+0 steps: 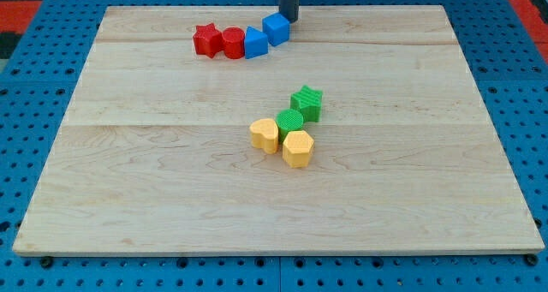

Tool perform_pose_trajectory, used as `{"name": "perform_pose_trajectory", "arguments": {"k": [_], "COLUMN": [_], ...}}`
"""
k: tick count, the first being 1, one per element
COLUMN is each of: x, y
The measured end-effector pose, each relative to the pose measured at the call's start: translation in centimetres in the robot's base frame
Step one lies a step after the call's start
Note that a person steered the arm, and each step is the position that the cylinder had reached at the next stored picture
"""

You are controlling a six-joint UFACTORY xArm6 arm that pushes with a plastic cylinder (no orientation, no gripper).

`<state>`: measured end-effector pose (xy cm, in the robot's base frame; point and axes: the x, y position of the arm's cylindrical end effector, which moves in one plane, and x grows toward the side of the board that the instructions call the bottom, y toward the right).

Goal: Move the blue cube into the blue triangle

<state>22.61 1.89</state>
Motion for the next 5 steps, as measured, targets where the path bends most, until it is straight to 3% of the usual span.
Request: {"name": "perform_pose_trajectory", "arguments": {"k": [2,5], "x": [0.5,-1.2], "y": [0.0,-5.2]}}
